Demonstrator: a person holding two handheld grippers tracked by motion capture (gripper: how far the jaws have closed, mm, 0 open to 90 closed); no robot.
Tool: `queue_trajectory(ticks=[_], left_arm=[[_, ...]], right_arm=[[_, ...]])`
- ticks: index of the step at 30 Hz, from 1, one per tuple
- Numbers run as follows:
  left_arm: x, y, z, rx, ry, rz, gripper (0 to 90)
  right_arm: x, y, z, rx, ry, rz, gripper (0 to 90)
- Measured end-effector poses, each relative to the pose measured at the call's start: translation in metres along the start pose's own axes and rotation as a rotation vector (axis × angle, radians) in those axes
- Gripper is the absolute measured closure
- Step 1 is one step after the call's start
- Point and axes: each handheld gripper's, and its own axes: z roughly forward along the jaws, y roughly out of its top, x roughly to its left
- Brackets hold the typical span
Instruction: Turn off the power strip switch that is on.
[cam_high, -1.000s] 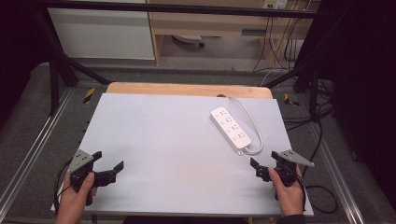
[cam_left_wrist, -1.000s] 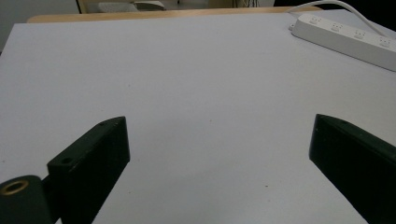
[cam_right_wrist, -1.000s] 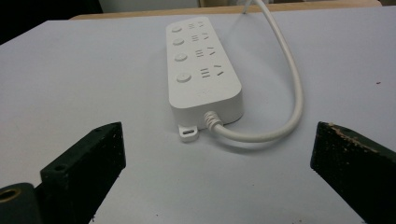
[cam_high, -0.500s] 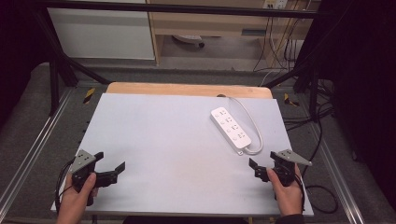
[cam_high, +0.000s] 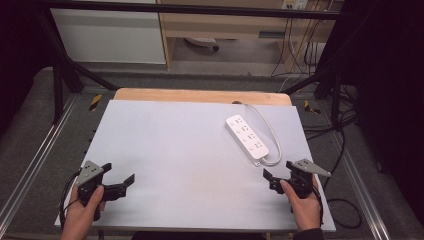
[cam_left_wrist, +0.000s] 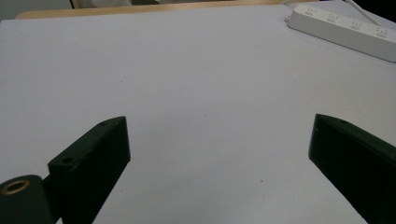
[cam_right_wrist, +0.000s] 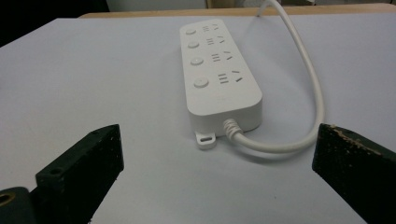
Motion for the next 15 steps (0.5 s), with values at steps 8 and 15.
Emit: queue_trajectory(ticks=[8, 15], left_arm=[[0.0, -0.001, 0.002, 0.006, -0.003, 0.001, 5.4], [-0.002, -0.001, 0.002, 0.005, 0.002, -0.001, 5.6]], right_arm=[[0.009, 0.017, 0.002, -0.039, 0.025, -0.035, 3.7], [0.016, 0.039, 0.01, -0.089, 0.037, -0.038, 3.7]])
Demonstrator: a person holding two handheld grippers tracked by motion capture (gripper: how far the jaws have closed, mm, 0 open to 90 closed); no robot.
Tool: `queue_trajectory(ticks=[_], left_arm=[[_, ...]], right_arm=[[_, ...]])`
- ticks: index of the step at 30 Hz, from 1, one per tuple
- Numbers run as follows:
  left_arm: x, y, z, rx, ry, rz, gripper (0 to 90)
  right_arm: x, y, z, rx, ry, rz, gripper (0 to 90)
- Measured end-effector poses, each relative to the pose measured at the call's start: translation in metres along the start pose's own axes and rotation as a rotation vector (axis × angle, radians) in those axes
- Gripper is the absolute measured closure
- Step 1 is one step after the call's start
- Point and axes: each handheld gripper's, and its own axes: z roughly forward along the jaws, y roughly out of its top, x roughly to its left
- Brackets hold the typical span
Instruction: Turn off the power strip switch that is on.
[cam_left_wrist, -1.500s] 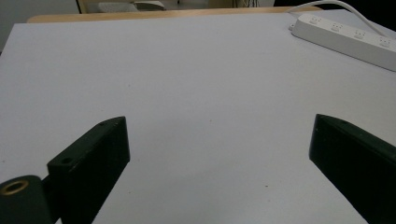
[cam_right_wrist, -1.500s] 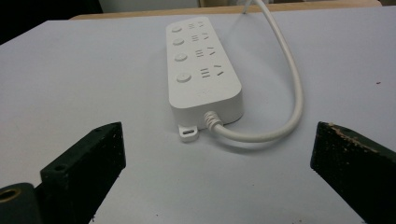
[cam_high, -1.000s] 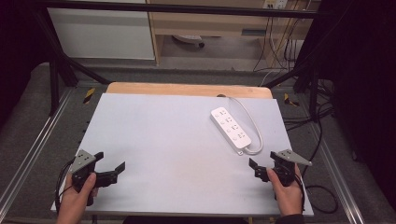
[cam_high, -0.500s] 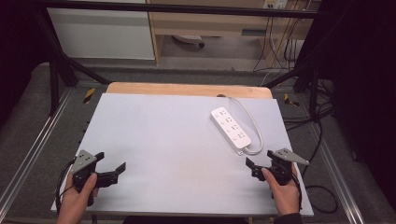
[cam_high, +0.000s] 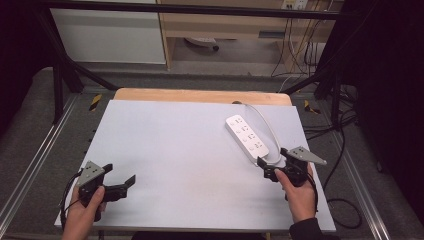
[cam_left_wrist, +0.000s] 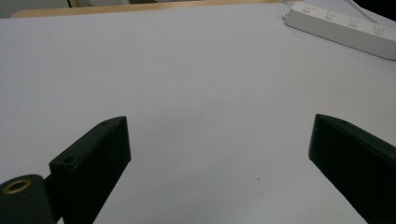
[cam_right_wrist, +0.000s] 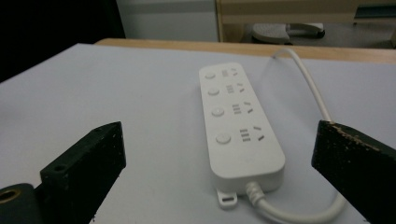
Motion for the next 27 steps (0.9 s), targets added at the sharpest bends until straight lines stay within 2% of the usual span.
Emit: queue_trajectory(ticks=[4, 9, 14, 17, 20, 27], left_arm=[[0.0, 0.0, 0.0, 0.008, 0.014, -0.007, 6.1], [0.0, 0.0, 0.0, -0.007, 0.001, -0.01, 5.8], [-0.001, 0.001, 0.0, -0.008, -0.011, 0.0, 6.1], [-0.002, 0.0, 0.0, -0.006, -0.017, -0.002, 6.1], [-0.002, 0.0, 0.001, -0.003, -0.021, -0.002, 6.1], [-0.002, 0.0, 0.001, 0.004, -0.023, 0.005, 6.1]], right_arm=[[-0.001, 0.009, 0.006, -0.02, -0.006, 0.0, 4.4], [-0.009, 0.02, 0.023, 0.002, -0.014, 0.05, 5.3], [-0.015, 0.033, 0.039, 0.03, -0.036, 0.033, 4.3], [-0.018, 0.04, 0.049, 0.055, -0.065, 0.038, 5.1], [-0.021, 0.044, 0.055, 0.051, -0.054, 0.031, 5.5], [-0.025, 0.042, 0.067, 0.061, -0.058, 0.057, 16.0]])
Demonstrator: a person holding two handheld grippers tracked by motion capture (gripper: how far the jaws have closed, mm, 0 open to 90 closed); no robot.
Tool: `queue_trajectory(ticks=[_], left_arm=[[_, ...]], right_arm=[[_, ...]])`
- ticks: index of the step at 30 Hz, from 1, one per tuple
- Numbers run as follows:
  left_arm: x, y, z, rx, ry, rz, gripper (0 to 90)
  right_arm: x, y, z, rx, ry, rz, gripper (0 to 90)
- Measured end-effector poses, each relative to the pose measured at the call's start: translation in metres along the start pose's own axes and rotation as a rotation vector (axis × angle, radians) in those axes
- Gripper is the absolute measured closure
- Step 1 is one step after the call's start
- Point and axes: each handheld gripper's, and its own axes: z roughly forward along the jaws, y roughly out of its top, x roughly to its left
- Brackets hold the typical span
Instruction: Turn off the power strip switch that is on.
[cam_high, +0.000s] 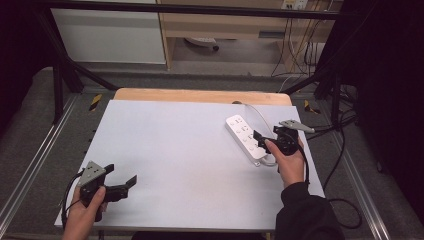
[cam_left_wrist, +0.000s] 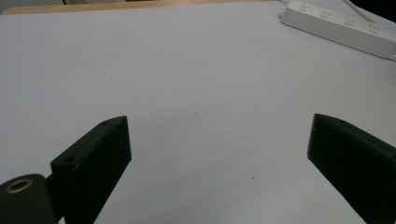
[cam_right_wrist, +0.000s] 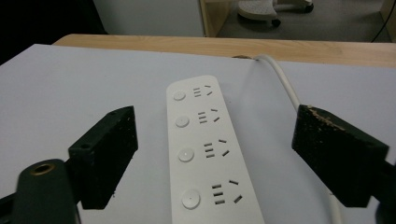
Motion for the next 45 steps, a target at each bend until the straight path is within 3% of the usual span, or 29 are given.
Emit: queue_trajectory(ticks=[6, 12, 15, 17, 24, 28, 45], left_arm=[[-0.001, 0.0, 0.001, 0.005, 0.0, -0.001, 6.1], [-0.001, 0.0, 0.001, 0.004, 0.002, 0.001, 6.1], [-0.001, 0.0, 0.001, 0.004, 0.002, 0.003, 6.1], [-0.001, 0.0, 0.001, 0.003, 0.003, 0.006, 6.1], [-0.001, 0.0, 0.001, 0.004, 0.004, 0.004, 6.2], [0.0, 0.0, 0.001, 0.003, 0.005, -0.002, 6.3], [0.0, 0.0, 0.0, 0.0, 0.007, 0.003, 6.3]], right_arm=[[-0.005, 0.0, 0.01, -0.042, 0.02, 0.057, 36.5], [-0.003, -0.001, 0.024, -0.044, 0.007, 0.03, 55.7], [-0.002, -0.001, 0.028, -0.041, -0.002, 0.022, 60.4], [0.0, 0.0, 0.035, -0.036, -0.023, 0.007, 71.2], [0.006, 0.002, 0.049, -0.006, -0.026, -0.036, 86.6], [0.01, 0.006, 0.056, 0.005, -0.026, -0.052, 90.0], [0.009, -0.002, 0.071, 0.045, -0.052, -0.043, 90.0]])
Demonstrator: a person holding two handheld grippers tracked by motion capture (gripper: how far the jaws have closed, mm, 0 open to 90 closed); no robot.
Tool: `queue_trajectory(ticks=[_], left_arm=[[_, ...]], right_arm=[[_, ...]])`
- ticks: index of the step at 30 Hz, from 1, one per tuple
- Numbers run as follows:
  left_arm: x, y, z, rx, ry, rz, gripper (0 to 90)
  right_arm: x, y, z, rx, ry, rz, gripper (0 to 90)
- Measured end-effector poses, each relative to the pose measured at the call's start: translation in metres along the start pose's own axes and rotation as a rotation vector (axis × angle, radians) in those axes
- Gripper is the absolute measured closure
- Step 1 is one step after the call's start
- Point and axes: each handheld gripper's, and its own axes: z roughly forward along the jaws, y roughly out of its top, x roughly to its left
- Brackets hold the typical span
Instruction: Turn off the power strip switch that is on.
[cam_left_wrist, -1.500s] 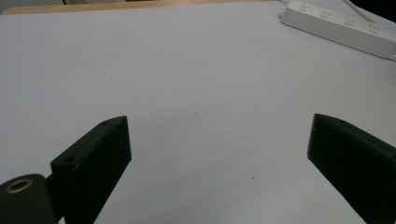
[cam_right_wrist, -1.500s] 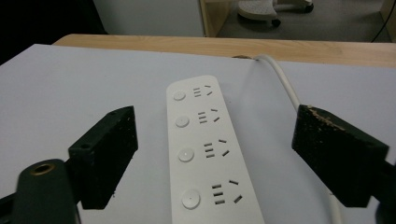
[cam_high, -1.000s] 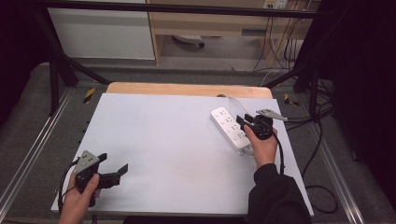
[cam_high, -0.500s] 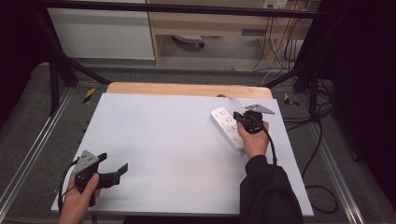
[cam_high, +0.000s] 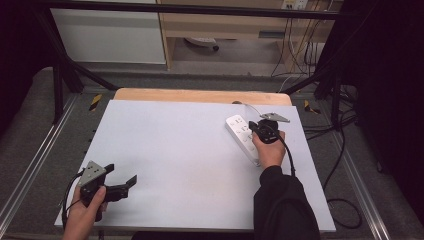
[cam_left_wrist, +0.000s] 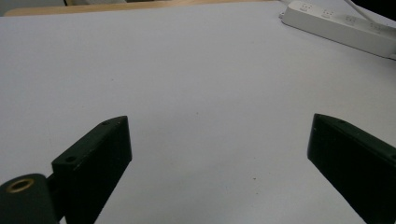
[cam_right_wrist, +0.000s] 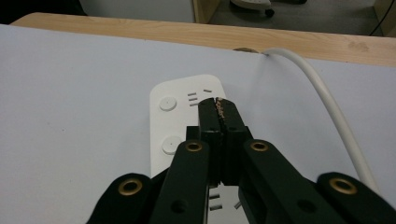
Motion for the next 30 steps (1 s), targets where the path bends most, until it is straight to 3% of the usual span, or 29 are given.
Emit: queue_trajectory(ticks=[16, 30], left_arm=[[0.001, 0.0, -0.001, -0.004, -0.006, -0.001, 6.3], [0.0, 0.0, -0.001, -0.006, -0.007, 0.003, 6.3]], right_arm=[[0.008, -0.007, 0.01, 0.029, -0.006, -0.02, 90.0], [0.012, -0.022, 0.0, 0.044, 0.005, -0.053, 90.0]])
